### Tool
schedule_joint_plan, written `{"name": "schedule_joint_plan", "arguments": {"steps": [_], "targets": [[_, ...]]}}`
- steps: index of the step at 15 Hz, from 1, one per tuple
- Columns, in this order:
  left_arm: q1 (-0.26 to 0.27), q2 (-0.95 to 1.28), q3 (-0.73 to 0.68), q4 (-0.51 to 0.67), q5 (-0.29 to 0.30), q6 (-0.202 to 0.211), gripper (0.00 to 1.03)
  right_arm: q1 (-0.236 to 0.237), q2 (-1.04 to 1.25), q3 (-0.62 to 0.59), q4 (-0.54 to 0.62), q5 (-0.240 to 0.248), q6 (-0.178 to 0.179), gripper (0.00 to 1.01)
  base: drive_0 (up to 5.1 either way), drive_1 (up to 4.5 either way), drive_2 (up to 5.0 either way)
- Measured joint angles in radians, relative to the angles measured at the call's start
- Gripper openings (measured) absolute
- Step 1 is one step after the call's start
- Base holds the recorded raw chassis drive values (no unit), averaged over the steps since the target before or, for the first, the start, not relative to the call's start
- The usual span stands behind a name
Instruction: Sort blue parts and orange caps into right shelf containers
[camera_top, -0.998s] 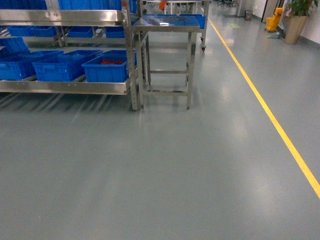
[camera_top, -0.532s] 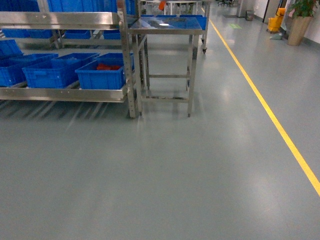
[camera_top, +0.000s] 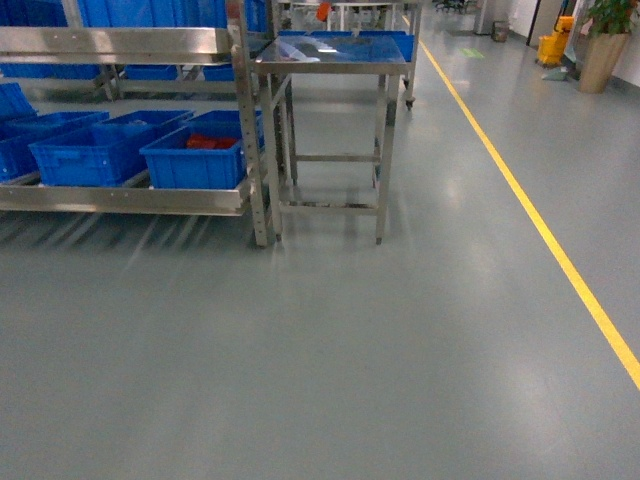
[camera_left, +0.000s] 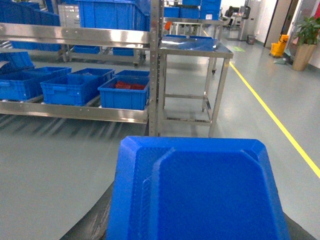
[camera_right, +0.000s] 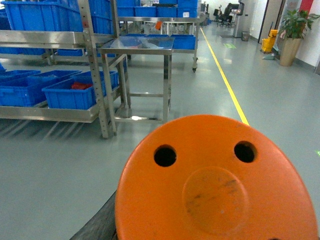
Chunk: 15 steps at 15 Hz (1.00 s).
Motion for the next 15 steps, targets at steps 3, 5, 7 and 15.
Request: {"name": "schedule_joint_plan", "arguments": {"steps": [3, 5, 7, 15], "targets": [[0.0, 0.0, 0.0, -0.003, 0.001, 0.0, 0.41, 0.0, 0.0, 0.0, 0.001, 0.0, 0.0, 0.44, 0.1, 4.41, -4.2], [0.0, 0.0, 0.0, 0.0, 0.0, 0.0, 0.41, 0.0, 0.0, 0.0, 0.002, 0.0, 0.0, 0.44, 0.1, 4.4, -4.2], [0.0, 0.0, 0.0, -0.003, -0.001, 0.0, 0.41, 0.0, 0.0, 0.0, 0.001, 0.0, 0.0, 0.44, 0.0, 4.34, -4.3], [0.0, 0.0, 0.0, -0.002, 0.0, 0.0, 0.41, 0.0, 0.0, 0.0, 0.002, 0.0, 0.0, 0.44, 0.0, 4.34, -4.2]]}}
